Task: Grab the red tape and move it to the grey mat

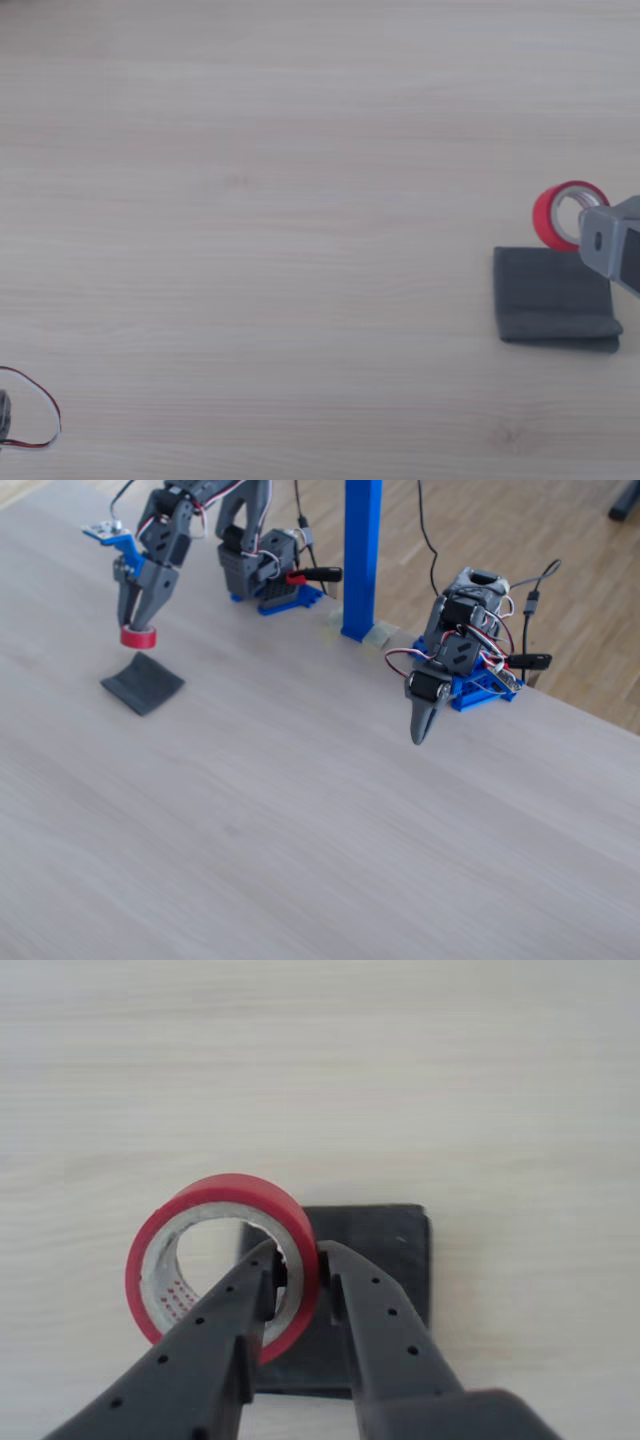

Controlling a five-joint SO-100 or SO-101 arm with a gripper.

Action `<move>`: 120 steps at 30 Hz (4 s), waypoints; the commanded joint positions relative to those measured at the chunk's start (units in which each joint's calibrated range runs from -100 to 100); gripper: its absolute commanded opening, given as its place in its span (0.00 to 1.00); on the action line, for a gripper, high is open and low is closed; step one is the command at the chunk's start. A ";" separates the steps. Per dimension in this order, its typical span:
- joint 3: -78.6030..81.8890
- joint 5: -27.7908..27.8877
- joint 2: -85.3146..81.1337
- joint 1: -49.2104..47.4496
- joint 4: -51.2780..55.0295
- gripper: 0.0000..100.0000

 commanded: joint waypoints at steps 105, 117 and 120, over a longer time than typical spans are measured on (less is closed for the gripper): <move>51.74 -0.25 -57.49 3.20 -4.26 0.02; 51.29 -2.40 -68.95 3.20 22.38 0.02; 51.29 -2.50 -68.95 3.11 26.96 0.02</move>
